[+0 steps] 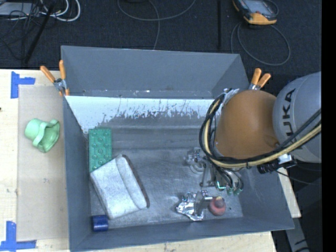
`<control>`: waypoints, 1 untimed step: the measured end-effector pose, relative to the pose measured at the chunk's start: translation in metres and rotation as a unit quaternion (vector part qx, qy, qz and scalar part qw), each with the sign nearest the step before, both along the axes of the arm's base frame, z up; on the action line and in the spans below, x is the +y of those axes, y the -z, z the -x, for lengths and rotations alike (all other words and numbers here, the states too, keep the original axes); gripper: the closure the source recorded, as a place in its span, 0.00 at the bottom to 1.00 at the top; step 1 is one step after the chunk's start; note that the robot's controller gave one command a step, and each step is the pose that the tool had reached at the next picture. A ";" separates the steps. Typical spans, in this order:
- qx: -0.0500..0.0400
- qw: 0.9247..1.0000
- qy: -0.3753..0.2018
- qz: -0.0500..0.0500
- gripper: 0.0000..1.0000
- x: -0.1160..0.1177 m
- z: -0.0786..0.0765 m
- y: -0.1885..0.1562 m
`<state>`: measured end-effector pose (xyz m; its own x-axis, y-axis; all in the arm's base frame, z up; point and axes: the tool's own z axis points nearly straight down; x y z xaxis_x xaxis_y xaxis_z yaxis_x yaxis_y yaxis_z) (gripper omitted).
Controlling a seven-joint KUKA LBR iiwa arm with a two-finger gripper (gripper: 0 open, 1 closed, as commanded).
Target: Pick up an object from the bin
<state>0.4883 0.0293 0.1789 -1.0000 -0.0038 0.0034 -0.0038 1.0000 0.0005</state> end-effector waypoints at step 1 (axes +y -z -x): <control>-0.020 0.999 -0.026 0.000 0.00 -0.031 0.004 0.106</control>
Offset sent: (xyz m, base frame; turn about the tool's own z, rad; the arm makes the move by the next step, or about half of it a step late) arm -0.0137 -0.0311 -0.1089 -0.0592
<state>0.4842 -0.0018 0.0725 -0.9978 -0.0560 -0.0359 -0.0560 0.9984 -0.0003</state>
